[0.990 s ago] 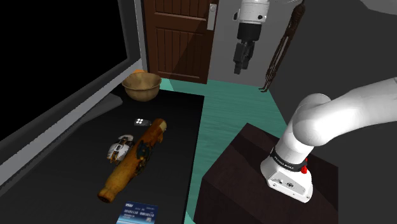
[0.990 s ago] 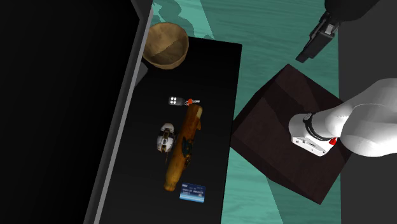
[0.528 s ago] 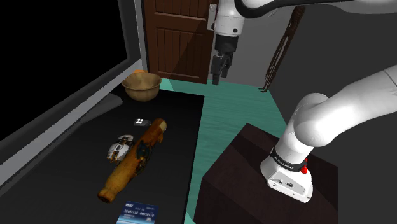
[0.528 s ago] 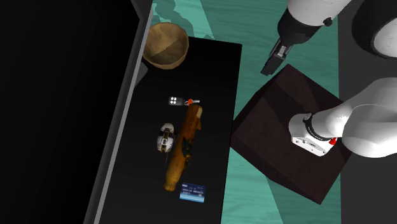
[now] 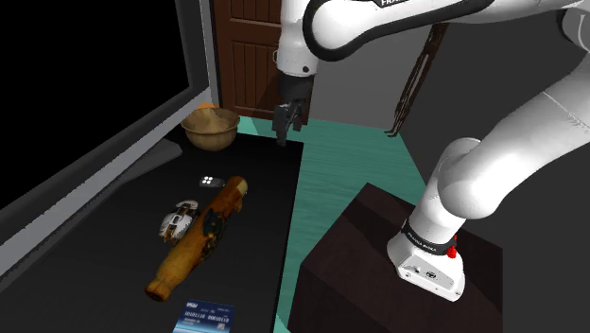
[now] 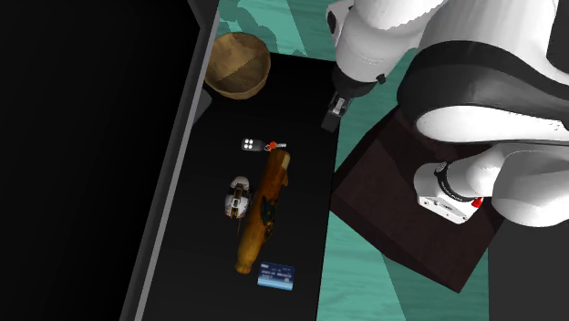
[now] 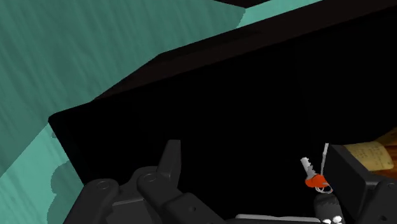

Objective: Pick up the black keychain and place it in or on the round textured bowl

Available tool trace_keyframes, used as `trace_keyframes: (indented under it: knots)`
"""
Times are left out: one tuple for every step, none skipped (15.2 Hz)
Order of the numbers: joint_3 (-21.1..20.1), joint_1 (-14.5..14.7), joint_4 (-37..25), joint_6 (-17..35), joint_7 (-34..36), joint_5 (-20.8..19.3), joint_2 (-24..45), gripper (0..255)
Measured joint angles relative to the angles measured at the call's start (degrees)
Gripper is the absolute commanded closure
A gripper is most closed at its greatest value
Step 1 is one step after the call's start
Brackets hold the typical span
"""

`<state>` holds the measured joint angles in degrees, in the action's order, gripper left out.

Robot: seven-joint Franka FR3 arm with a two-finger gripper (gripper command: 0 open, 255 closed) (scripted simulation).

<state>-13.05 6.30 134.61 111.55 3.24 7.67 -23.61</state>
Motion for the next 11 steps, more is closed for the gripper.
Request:
trace_keyframes:
  knots:
    - [-0.83,0.28,-0.28,1.26,0.65,-0.19,1.17,0]
    - [-1.66,0.46,-0.77,2.77,1.29,-0.54,2.84,0]
    - [-2.71,0.69,-1.65,4.34,2.27,-1.0,4.96,0]
    - [-3.47,0.71,-2.8,5.8,2.95,-1.69,7.26,0]
    - [-4.24,0.87,-3.25,7.27,3.7,-2.31,8.94,0]
    - [-5.13,1.13,-4.4,8.06,4.76,-2.99,10.6,0]
    - [-5.75,1.24,-5.36,8.97,5.48,-3.79,12.22,0]
    - [-6.62,1.45,-6.61,10.19,6.65,-4.82,14.48,0]
    - [-7.24,1.57,-8.09,11.0,7.59,-5.94,16.62,0]
    - [-7.92,1.88,-9.25,11.64,8.72,-7.0,18.3,0]
    - [-8.7,2.24,-10.68,12.94,10.23,-8.5,20.94,0]
